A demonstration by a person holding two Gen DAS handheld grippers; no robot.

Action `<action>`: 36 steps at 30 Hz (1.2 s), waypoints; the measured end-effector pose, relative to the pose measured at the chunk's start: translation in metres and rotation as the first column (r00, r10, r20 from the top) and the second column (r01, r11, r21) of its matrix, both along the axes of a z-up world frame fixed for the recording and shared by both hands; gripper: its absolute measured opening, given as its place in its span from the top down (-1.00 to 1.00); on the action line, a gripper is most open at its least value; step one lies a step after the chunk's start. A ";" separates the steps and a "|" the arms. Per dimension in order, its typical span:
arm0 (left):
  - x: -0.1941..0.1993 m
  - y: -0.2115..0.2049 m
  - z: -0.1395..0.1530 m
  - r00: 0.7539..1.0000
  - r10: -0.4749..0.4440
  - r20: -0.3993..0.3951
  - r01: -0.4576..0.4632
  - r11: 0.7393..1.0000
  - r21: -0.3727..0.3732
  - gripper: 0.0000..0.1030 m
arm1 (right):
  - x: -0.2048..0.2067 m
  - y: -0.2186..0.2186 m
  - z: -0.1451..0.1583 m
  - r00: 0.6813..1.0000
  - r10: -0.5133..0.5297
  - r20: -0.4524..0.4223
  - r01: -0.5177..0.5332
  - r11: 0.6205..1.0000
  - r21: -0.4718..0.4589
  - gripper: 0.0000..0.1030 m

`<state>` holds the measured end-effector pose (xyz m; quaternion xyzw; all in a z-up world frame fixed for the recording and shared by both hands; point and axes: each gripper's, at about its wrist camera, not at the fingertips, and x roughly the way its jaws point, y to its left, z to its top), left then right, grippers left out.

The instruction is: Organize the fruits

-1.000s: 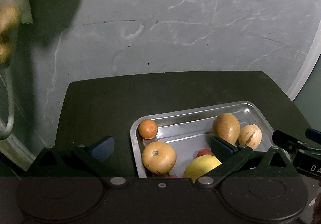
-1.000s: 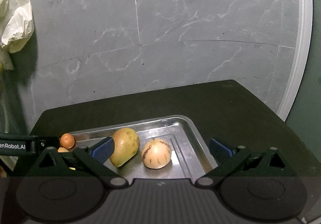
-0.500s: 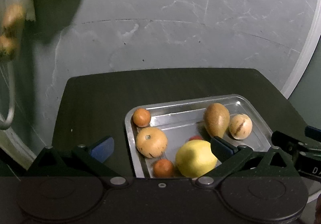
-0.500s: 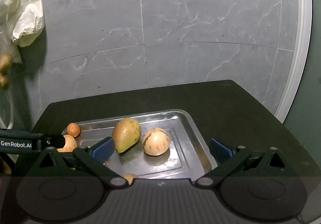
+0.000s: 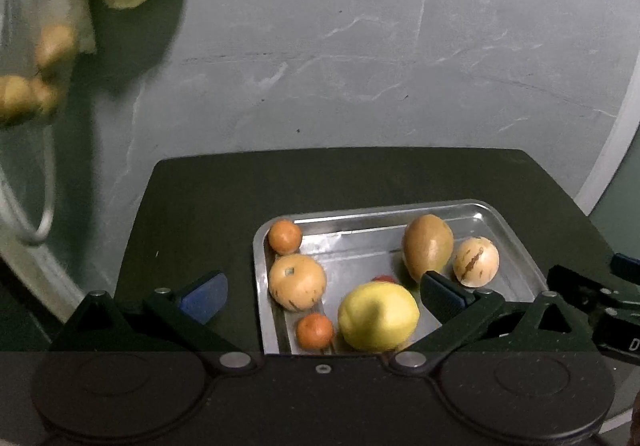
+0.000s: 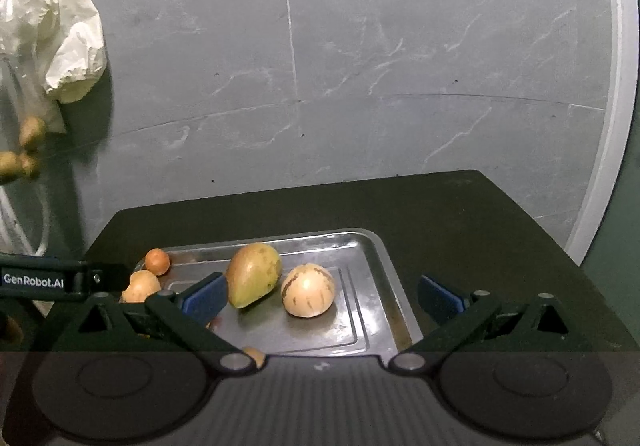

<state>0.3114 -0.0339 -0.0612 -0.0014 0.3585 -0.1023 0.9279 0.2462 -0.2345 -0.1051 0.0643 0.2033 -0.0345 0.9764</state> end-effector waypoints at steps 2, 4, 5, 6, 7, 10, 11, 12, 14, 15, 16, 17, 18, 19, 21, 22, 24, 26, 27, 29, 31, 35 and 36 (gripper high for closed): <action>-0.006 -0.004 0.002 1.000 0.025 -0.001 -0.025 1.000 0.005 -0.99 | -0.002 -0.005 0.003 1.000 0.026 0.009 -0.026 1.000 -0.004 -0.99; -0.014 -0.007 0.005 0.999 0.054 0.006 -0.054 0.999 0.009 -0.99 | -0.003 -0.010 0.006 0.998 0.055 0.018 -0.055 0.998 -0.008 -0.99; -0.018 -0.008 0.006 0.998 0.069 0.011 -0.069 0.998 0.009 -0.99 | -0.003 -0.012 0.007 0.997 0.074 0.020 -0.073 0.997 -0.011 -0.99; -0.020 -0.009 0.007 0.997 0.079 0.016 -0.079 0.997 0.009 -0.99 | -0.003 -0.014 0.008 0.996 0.089 0.023 -0.089 0.996 -0.013 -0.99; -0.024 -0.011 0.008 0.995 0.096 0.020 -0.096 0.995 0.009 -0.99 | -0.004 -0.017 0.009 0.994 0.104 0.025 -0.103 0.995 -0.015 -0.99; -0.037 -0.015 0.012 0.990 0.140 0.036 -0.140 0.990 0.012 -0.99 | -0.004 -0.023 0.012 0.989 0.143 0.034 -0.143 0.990 -0.019 -0.99; -0.041 -0.016 0.013 0.987 0.154 0.041 -0.154 0.988 0.012 -0.99 | -0.005 -0.025 0.012 0.987 0.156 0.039 -0.156 0.988 -0.021 -0.99; -0.045 -0.017 0.014 0.985 0.165 0.044 -0.166 0.986 0.013 -0.99 | -0.006 -0.027 0.013 0.985 0.169 0.043 -0.168 0.986 -0.021 -0.99; -0.055 -0.021 0.017 0.980 0.191 0.053 -0.193 0.981 0.019 -0.99 | -0.007 -0.029 0.014 0.979 0.198 0.046 -0.197 0.980 -0.021 -0.99; -0.059 -0.022 0.018 0.978 0.201 0.057 -0.203 0.979 0.022 -0.99 | -0.008 -0.031 0.014 0.976 0.213 0.049 -0.212 0.977 -0.022 -0.99; -0.064 -0.024 0.019 0.974 0.216 0.063 -0.218 0.976 0.028 -0.99 | -0.009 -0.032 0.014 0.972 0.228 0.052 -0.227 0.974 -0.022 -0.99; -0.067 -0.026 0.020 0.973 0.223 0.067 -0.225 0.974 0.031 -0.99 | -0.011 -0.033 0.015 0.969 0.240 0.056 -0.239 0.971 -0.022 -0.99; -0.072 -0.028 0.021 0.969 0.234 0.072 -0.237 0.971 0.037 -0.99 | -0.012 -0.035 0.015 0.966 0.253 0.060 -0.252 0.968 -0.022 -0.99; -0.076 -0.030 0.022 0.967 0.245 0.076 -0.248 0.968 0.042 -0.99 | -0.013 -0.036 0.015 0.962 0.265 0.063 -0.264 0.964 -0.021 -0.99; -0.084 -0.033 0.023 0.960 0.268 0.082 -0.273 0.961 0.049 -0.99 | -0.016 -0.039 0.016 0.956 0.286 0.065 -0.285 0.958 -0.022 -0.99; -0.089 -0.034 0.023 0.957 0.278 0.083 -0.283 0.958 0.050 -0.99 | -0.017 -0.040 0.016 0.953 0.296 0.065 -0.295 0.955 -0.022 -0.99; -0.097 -0.037 0.023 0.951 0.298 0.083 -0.303 0.952 0.053 -0.99 | -0.021 -0.043 0.015 0.947 0.316 0.064 -0.315 0.949 -0.023 -0.99; -0.105 -0.041 0.022 0.945 0.316 0.080 -0.321 0.946 0.053 -0.99 | -0.024 -0.046 0.013 0.936 0.345 0.064 -0.344 0.939 -0.027 -0.99; -0.110 -0.043 0.021 0.943 0.325 0.078 -0.329 0.943 0.053 -0.99 | -0.026 -0.046 0.013 0.934 0.353 0.062 -0.352 0.936 -0.028 -0.99; -0.117 -0.047 0.020 0.938 0.340 0.073 -0.344 0.937 0.056 -0.99 | -0.029 -0.049 0.011 0.929 0.366 0.057 -0.365 0.930 -0.029 -0.99; -0.124 -0.050 0.019 0.934 0.351 0.067 -0.355 0.933 0.062 -0.99 | -0.032 -0.051 0.010 0.927 0.370 0.053 -0.369 0.929 -0.027 -0.99; -0.137 -0.053 0.019 0.930 0.364 0.056 -0.367 0.927 0.073 -0.99 | -0.037 -0.054 0.008 0.926 0.375 0.044 -0.374 0.927 -0.021 -0.99; -0.139 -0.053 0.019 0.929 0.366 0.056 -0.369 0.926 0.076 -0.99 | -0.039 -0.054 0.008 0.925 0.378 0.042 -0.378 0.926 -0.019 -0.99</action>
